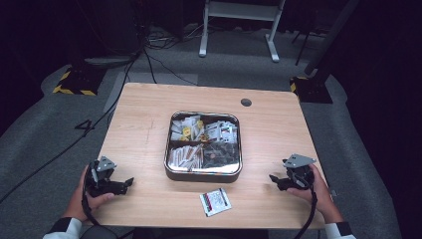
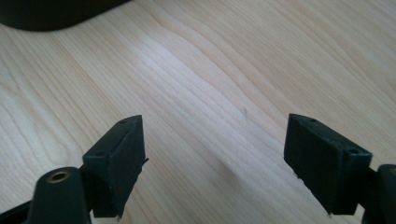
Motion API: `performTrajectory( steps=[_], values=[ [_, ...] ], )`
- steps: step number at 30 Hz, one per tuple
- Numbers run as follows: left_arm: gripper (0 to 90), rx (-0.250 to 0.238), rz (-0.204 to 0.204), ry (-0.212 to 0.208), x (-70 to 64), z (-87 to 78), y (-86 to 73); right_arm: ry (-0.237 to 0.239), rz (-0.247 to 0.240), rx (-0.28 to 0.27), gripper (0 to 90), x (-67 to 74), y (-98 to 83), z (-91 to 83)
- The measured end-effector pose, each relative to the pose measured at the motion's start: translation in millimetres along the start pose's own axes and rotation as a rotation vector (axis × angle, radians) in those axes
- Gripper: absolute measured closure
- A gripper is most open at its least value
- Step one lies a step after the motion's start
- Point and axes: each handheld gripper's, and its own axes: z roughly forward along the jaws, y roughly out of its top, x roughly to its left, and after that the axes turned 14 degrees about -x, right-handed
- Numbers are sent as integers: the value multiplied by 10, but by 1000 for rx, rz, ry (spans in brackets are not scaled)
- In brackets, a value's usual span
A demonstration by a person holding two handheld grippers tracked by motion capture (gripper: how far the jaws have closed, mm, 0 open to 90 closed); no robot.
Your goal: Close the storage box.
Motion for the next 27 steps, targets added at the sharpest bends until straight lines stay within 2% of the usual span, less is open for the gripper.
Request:
performTrajectory(
  steps=[4,7,10,15,22,25,26,27],
  values=[
    [4,2,2,0,1,-1,1,-26,16,0,210,-20,-85,-26],
    [5,0,0,0,0,0,0,-42,48,-10,208,-48,-171,-54],
    [5,0,0,0,0,0,0,-45,60,-9,207,-63,-210,-64],
    [5,0,0,1,0,0,0,-53,114,-27,205,-105,-308,-104],
    [5,1,1,1,0,-1,0,-68,150,-21,197,-133,-420,-139],
    [4,1,1,1,0,-1,0,-67,192,-46,193,-155,-488,-172],
    [5,1,1,1,0,-1,0,-67,192,-46,193,-155,-488,-172],
    [4,1,0,1,0,-1,0,-67,225,-57,168,-171,-525,-180]
  ],
)
